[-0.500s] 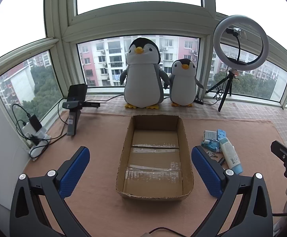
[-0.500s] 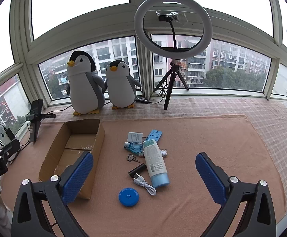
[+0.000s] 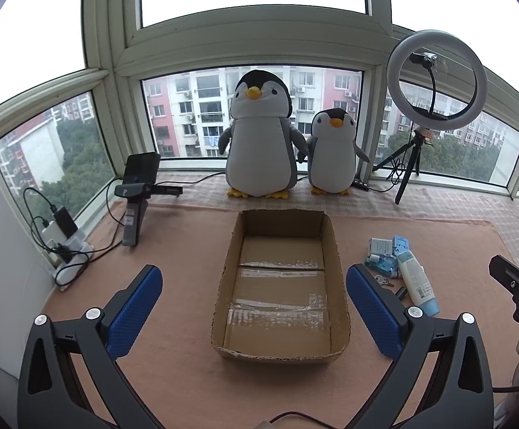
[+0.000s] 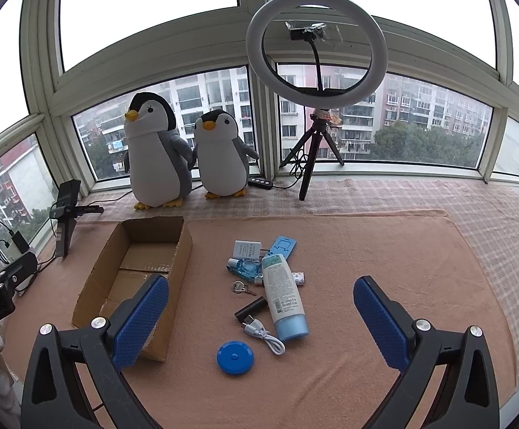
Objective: Organize rigid objects
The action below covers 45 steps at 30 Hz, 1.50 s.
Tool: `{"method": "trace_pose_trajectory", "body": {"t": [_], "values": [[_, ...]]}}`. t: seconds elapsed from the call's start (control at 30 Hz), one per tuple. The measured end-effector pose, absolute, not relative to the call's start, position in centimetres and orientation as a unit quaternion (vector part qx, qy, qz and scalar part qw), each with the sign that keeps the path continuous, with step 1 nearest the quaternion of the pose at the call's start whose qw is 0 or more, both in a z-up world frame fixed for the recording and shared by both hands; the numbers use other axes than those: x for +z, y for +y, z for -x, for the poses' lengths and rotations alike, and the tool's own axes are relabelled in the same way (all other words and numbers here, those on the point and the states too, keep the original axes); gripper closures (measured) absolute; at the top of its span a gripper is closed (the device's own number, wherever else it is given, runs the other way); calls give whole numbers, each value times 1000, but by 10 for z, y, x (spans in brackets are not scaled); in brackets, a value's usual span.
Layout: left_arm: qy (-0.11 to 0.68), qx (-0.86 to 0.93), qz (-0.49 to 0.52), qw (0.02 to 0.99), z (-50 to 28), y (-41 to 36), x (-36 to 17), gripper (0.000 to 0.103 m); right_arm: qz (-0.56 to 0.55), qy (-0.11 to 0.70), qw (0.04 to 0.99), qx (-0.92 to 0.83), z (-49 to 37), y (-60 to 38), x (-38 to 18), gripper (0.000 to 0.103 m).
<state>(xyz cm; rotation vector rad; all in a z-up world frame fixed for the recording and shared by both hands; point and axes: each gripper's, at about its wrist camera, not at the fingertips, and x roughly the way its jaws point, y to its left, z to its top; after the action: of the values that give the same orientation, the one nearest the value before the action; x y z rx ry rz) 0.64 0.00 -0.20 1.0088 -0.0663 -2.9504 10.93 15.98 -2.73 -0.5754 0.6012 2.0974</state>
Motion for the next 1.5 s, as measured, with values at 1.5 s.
{"method": "trace_pose_trajectory", "body": {"t": [1.5], "values": [[-17, -946, -325, 12, -4, 3, -1, 1, 230, 248, 439, 832, -110, 159, -29, 1]]}}
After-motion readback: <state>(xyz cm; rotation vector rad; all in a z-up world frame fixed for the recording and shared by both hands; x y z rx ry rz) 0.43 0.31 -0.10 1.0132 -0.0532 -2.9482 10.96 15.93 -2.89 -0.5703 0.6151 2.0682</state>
